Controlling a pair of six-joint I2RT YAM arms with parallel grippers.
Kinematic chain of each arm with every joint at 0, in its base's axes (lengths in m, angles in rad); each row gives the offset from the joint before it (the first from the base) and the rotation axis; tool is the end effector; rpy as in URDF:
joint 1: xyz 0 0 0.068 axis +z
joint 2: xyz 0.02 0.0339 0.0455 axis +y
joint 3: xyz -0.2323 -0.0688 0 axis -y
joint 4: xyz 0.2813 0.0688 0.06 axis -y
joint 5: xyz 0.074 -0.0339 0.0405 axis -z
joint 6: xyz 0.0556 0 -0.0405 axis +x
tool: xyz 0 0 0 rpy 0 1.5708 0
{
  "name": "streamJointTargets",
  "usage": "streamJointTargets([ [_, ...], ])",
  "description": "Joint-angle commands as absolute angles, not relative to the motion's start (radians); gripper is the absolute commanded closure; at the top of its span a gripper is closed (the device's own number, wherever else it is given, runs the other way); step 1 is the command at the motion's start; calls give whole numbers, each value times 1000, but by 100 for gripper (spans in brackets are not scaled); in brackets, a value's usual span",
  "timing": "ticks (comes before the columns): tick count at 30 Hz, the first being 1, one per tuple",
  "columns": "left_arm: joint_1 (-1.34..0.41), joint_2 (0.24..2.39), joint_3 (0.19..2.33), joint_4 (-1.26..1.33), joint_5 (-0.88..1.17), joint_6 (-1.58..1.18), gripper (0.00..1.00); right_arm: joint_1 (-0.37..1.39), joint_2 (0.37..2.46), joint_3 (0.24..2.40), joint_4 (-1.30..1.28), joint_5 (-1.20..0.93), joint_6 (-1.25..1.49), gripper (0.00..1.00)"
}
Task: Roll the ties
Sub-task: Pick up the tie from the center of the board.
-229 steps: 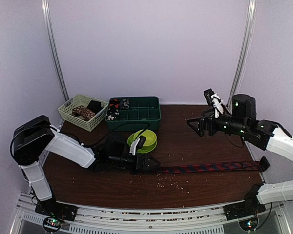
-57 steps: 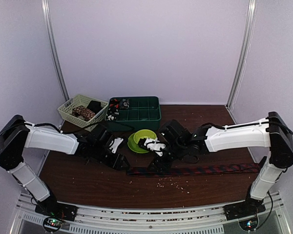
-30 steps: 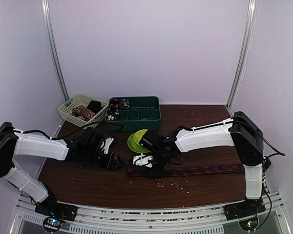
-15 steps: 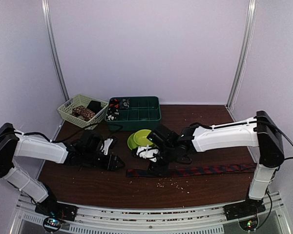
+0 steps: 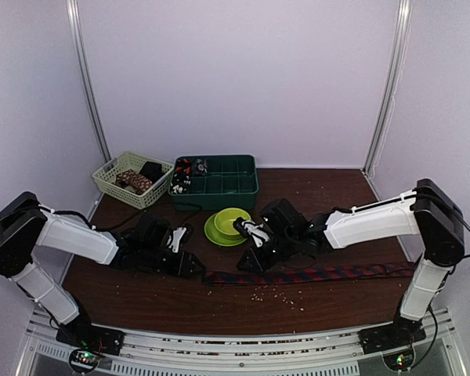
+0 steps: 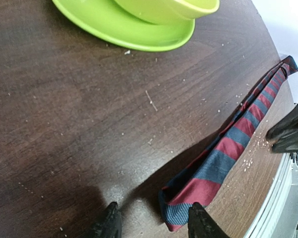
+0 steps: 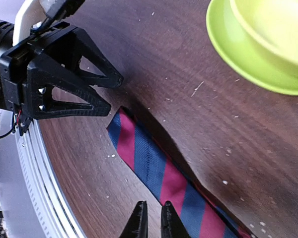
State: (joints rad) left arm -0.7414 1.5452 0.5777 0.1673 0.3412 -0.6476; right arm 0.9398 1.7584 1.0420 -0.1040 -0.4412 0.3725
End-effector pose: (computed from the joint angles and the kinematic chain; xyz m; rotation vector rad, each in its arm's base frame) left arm 0.2169 -0.2238 0.0574 0.3005 2.5639 -1.0093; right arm 0.2166 0.3367 0.1114 -0.9463 2.4273 1.0847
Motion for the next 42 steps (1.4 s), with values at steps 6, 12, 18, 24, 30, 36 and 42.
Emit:
streamJointTargets([
  [6, -751, 1611, 587, 257, 387, -671, 53, 946, 1885, 1056, 6, -494, 577, 100],
  [12, -759, 1634, 595, 266, 398, -672, 54, 944, 1881, 1054, -69, -452, 543, 100],
  [18, -764, 1647, 594, 313, 432, -689, 69, 945, 1933, 1068, -71, -457, 531, 100],
  [24, -764, 1560, 596, 311, 452, -700, 98, 944, 1971, 1064, -57, -459, 538, 100],
  [30, -774, 1510, 611, 381, 504, -742, 100, 944, 1980, 1064, -50, -456, 540, 100],
  [36, -817, 1581, 672, 428, 529, -766, 100, 945, 1964, 1064, -44, -460, 540, 100],
  [42, -821, 1619, 685, 487, 516, -817, 100, 938, 1893, 1054, -48, -461, 536, 97],
])
